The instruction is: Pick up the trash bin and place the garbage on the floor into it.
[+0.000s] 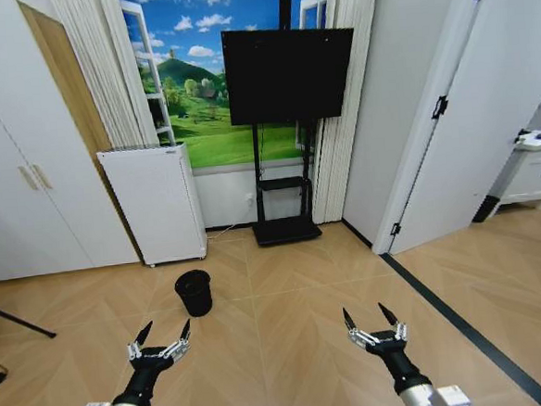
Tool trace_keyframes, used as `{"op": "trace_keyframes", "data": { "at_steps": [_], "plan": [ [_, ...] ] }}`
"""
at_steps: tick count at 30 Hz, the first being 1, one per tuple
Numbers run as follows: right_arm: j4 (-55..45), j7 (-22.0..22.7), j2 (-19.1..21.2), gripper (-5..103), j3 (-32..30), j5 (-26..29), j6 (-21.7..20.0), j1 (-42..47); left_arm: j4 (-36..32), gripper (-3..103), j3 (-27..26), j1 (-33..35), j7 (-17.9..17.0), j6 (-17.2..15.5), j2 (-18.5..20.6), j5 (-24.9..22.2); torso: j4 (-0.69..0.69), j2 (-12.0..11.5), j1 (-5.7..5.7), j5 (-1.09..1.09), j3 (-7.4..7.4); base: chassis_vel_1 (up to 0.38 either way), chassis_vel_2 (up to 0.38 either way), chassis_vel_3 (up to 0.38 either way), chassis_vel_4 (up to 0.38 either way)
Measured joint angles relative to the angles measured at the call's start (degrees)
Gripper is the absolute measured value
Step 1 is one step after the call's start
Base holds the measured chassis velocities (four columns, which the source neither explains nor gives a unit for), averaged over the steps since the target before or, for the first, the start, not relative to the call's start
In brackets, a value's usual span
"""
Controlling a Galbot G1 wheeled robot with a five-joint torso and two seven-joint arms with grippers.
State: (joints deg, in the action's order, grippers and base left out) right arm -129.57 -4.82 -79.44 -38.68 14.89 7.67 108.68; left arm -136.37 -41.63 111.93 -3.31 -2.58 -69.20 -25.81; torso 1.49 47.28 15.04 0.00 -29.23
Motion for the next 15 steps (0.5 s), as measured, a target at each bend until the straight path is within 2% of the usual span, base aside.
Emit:
{"op": "trace_keyframes", "data": {
  "at_steps": [15],
  "plan": [
    [0.0, 0.0, 0.0, 100, 0.0, 0.0, 0.0, 0.0, 0.0, 100, 0.0, 0.0, 0.0, 0.0, 0.0, 0.0, 0.0, 0.0, 0.0, 0.0, 0.0, 0.0, 0.0, 0.0, 0.0]
  ]
}}
